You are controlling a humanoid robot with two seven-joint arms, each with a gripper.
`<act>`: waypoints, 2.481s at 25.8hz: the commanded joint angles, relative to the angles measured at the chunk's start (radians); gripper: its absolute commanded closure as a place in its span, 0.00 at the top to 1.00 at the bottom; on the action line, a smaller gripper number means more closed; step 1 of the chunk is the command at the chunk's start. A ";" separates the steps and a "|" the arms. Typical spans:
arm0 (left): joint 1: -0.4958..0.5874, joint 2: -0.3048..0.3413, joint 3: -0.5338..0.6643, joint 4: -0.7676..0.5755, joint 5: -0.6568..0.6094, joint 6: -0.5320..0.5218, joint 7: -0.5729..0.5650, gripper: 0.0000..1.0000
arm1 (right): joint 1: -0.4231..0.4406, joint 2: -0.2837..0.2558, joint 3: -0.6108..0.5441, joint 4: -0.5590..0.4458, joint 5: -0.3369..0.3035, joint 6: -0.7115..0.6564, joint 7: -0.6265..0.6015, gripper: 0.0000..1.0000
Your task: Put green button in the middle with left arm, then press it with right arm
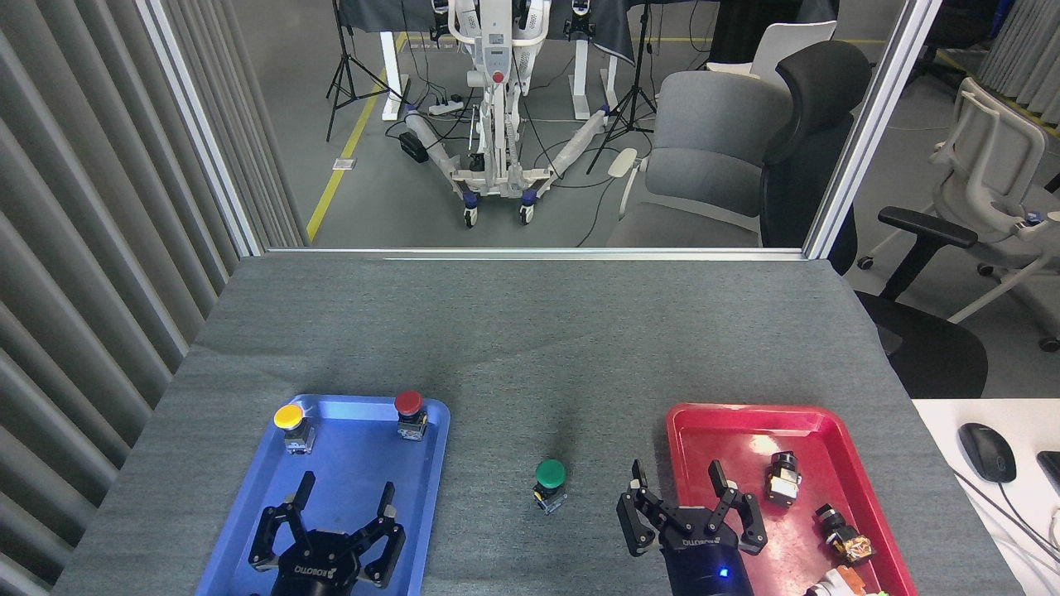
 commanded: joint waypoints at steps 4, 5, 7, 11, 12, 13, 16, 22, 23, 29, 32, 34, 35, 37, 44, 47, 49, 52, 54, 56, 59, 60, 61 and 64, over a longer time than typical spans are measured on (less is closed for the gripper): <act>0.076 0.003 0.134 -0.047 0.008 -0.052 -0.003 1.00 | -0.057 0.046 0.104 0.053 0.005 0.090 0.006 1.00; 0.078 0.003 0.143 -0.047 0.010 -0.057 -0.004 1.00 | -0.069 0.052 0.114 0.075 0.005 0.091 0.003 1.00; 0.082 0.002 0.159 -0.045 0.013 -0.064 -0.009 1.00 | -0.097 0.075 0.122 0.110 0.022 0.094 0.003 0.92; 0.082 0.005 0.169 -0.044 0.051 -0.094 -0.042 1.00 | -0.132 0.102 0.128 0.165 0.054 0.050 0.005 0.64; 0.084 0.005 0.179 -0.044 0.068 -0.106 -0.047 1.00 | -0.137 0.112 0.128 0.178 0.054 0.031 0.005 0.56; 0.084 0.005 0.191 -0.045 0.085 -0.124 -0.049 1.00 | -0.143 0.121 0.128 0.187 0.056 0.018 0.005 0.47; 0.093 0.005 0.237 -0.047 0.137 -0.179 -0.049 1.00 | -0.154 0.141 0.142 0.216 0.064 -0.004 0.005 0.14; 0.099 0.003 0.269 -0.051 0.157 -0.216 -0.049 1.00 | -0.171 0.161 0.142 0.309 0.108 -0.036 0.003 0.00; 0.099 0.003 0.269 -0.051 0.157 -0.216 -0.049 1.00 | -0.177 0.161 0.137 0.328 0.110 -0.038 0.003 0.00; 0.104 0.002 0.269 -0.051 0.157 -0.216 -0.049 1.00 | -0.197 0.171 0.130 0.428 0.110 -0.036 -0.010 0.00; 0.104 0.002 0.269 -0.050 0.157 -0.216 -0.049 1.00 | -0.197 0.171 0.130 0.464 0.110 -0.034 -0.020 0.00; 0.104 0.002 0.269 -0.050 0.157 -0.216 -0.049 1.00 | -0.197 0.171 0.130 0.489 0.110 -0.033 -0.024 0.00; 0.104 0.002 0.269 -0.051 0.157 -0.216 -0.049 1.00 | -0.197 0.171 0.130 0.501 0.110 -0.033 -0.027 0.00; 0.104 0.002 0.269 -0.051 0.157 -0.216 -0.049 1.00 | -0.197 0.170 0.130 0.507 0.110 -0.030 -0.043 0.00; 0.104 0.002 0.269 -0.050 0.158 -0.215 -0.049 1.00 | -0.198 0.174 0.102 0.438 0.108 -0.028 -0.118 0.05; 0.104 0.002 0.271 -0.050 0.157 -0.215 -0.049 1.00 | -0.198 0.174 0.100 0.377 0.106 -0.025 -0.125 0.22; 0.104 0.002 0.271 -0.050 0.157 -0.215 -0.050 1.00 | -0.198 0.174 0.100 0.343 0.106 -0.011 -0.127 0.45; 0.104 0.002 0.271 -0.050 0.158 -0.213 -0.050 1.00 | -0.200 0.174 0.099 0.320 0.106 0.007 -0.127 0.70; 0.104 0.002 0.271 -0.050 0.158 -0.213 -0.050 1.00 | -0.198 0.170 0.079 0.299 0.106 0.018 -0.127 0.91; 0.104 0.002 0.271 -0.050 0.157 -0.213 -0.050 1.00 | -0.186 0.167 0.038 0.267 0.106 0.015 -0.125 0.99; 0.105 0.002 0.271 -0.050 0.157 -0.213 -0.050 1.00 | -0.142 0.162 -0.064 0.213 0.106 -0.039 -0.124 0.99; 0.105 0.002 0.271 -0.050 0.158 -0.213 -0.050 1.00 | -0.123 0.161 -0.104 0.197 0.106 -0.081 -0.124 0.99; 0.105 0.002 0.271 -0.050 0.157 -0.213 -0.050 1.00 | -0.103 0.159 -0.136 0.184 0.106 -0.114 -0.124 0.99; 0.105 0.002 0.271 -0.050 0.158 -0.213 -0.050 1.00 | -0.053 0.147 -0.203 0.148 0.106 -0.139 -0.124 0.99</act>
